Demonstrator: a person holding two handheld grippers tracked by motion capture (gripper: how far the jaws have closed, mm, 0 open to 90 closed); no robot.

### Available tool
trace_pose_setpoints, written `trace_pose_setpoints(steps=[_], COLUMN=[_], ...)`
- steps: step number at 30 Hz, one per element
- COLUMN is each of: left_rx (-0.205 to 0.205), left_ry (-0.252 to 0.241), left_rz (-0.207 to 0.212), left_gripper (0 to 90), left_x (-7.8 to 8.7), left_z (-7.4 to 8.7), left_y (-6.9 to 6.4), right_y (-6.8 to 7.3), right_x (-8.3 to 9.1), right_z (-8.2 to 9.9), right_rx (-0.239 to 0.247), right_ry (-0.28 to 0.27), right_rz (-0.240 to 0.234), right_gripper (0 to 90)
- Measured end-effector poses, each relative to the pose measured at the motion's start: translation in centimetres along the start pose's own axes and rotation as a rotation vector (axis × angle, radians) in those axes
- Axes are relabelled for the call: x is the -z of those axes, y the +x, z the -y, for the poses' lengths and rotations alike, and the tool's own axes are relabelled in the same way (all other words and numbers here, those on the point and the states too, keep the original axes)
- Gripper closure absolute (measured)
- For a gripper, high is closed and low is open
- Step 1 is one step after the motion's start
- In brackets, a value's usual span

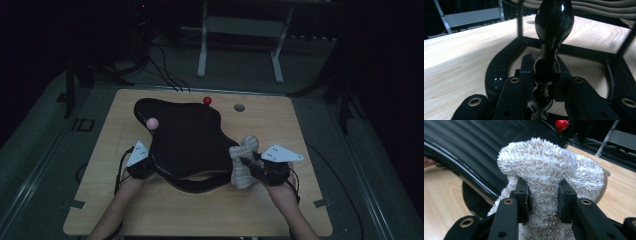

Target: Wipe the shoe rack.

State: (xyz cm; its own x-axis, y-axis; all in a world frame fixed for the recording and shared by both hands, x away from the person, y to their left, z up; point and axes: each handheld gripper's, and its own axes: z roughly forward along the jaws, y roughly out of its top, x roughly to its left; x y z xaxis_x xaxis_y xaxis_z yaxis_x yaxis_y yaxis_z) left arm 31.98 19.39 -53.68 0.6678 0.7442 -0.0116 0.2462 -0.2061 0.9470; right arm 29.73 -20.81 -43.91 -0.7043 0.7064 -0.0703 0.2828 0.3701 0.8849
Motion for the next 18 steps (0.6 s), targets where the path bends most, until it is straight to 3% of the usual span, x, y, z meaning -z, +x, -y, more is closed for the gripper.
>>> trace_pose_setpoints(steps=[7,10,16,18], left_rx=[-0.024,-0.028,-0.035,-0.036], left_ry=[0.000,-0.002,-0.021,-0.022], left_rz=[0.055,0.080,0.172,0.174], left_gripper=[75.6,75.6,75.2,75.0], left_x=[0.3,0.2,0.1,0.1], left_z=[0.1,0.1,0.2,0.2], left_y=[-0.7,-1.0,-1.4,-1.4], right_y=[-1.9,-2.7,-3.9,-4.1], right_x=[-1.0,-1.4,-2.0,-2.0], right_z=[-0.5,-0.6,-1.0,-1.0], right_rx=[0.018,0.005,-0.002,-0.002], right_ry=[0.009,0.007,0.019,0.022], right_rz=[0.002,0.000,0.017,0.017], right_gripper=[68.1,68.2,68.4,68.4])
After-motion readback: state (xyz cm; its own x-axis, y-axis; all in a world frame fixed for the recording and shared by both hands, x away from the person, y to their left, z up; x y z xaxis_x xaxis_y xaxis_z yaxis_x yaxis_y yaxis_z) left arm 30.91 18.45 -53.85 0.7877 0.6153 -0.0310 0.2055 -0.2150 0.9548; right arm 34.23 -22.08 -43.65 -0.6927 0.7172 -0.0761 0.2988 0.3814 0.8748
